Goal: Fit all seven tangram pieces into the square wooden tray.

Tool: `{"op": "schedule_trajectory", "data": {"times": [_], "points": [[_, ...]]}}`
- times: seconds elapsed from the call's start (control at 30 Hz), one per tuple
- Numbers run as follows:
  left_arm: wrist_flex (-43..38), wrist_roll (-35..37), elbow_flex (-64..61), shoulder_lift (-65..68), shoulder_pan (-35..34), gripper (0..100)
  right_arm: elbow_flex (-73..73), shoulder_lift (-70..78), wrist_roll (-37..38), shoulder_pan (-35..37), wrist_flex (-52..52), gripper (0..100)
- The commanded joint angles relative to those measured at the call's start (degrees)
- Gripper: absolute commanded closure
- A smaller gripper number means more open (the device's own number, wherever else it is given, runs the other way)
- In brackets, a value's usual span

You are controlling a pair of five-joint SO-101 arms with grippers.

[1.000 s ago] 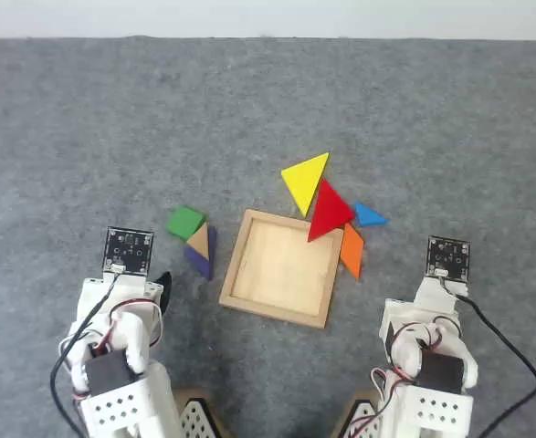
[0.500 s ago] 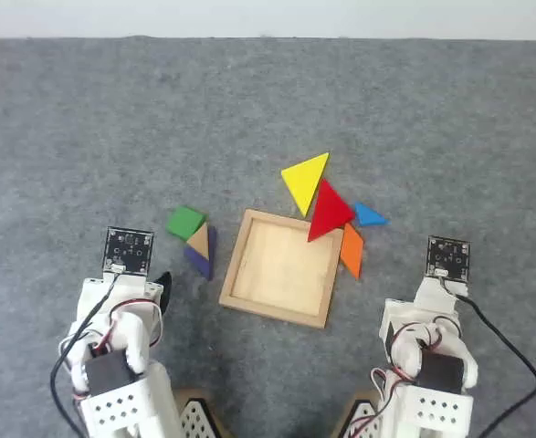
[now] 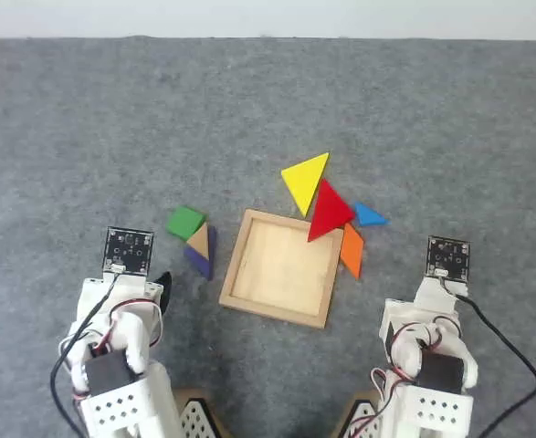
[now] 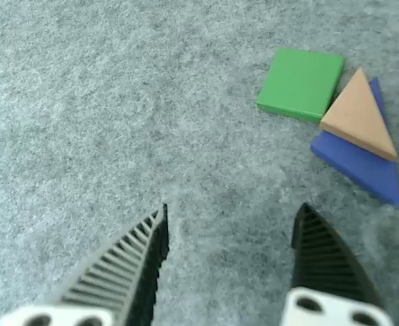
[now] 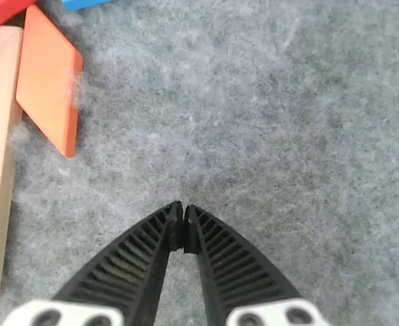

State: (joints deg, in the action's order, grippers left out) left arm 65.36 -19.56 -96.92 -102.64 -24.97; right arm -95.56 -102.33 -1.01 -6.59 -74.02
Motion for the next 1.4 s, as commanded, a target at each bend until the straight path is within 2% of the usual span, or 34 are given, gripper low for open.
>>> {"op": "schedule_trajectory", "data": {"times": [0.0, 0.3, 0.73, 0.9, 0.97, 1.03, 1.1, 1.23, 1.37], "points": [[-0.2, -0.6, 0.4, 0.3, 0.1, 72, -0.9, -1.0, 0.5, -0.6, 0.5, 99.2], [-0.2, -0.6, 0.4, 0.3, 0.1, 72, -0.9, -1.0, 0.2, -0.2, 0.5, 99.2], [-0.2, -0.6, 0.4, 0.3, 0.0, 72, -0.9, -1.4, 0.4, 13.7, 0.7, 99.2], [-0.2, -0.6, 0.4, 0.3, 0.0, 72, -0.8, -1.4, 0.7, 20.3, 4.7, 99.2], [-0.2, -0.6, 0.4, 0.3, 0.0, 72, -0.6, -1.4, 2.9, 19.4, 7.6, 99.2], [-0.2, -0.6, 0.4, 0.3, 0.0, 72, 0.4, -1.1, 10.2, 17.2, 12.0, 98.7], [-0.2, -0.6, 0.4, 0.3, 0.0, 72, 3.2, -0.8, 16.0, 13.0, 12.1, 95.1], [-0.2, -0.6, 0.4, 0.3, 0.0, 72, 11.3, -0.7, 17.5, 0.5, 12.7, 90.2], [-0.2, -0.6, 0.4, 0.3, 0.0, 72, 17.1, 3.2, 17.6, -0.9, 13.1, 89.9]]}}
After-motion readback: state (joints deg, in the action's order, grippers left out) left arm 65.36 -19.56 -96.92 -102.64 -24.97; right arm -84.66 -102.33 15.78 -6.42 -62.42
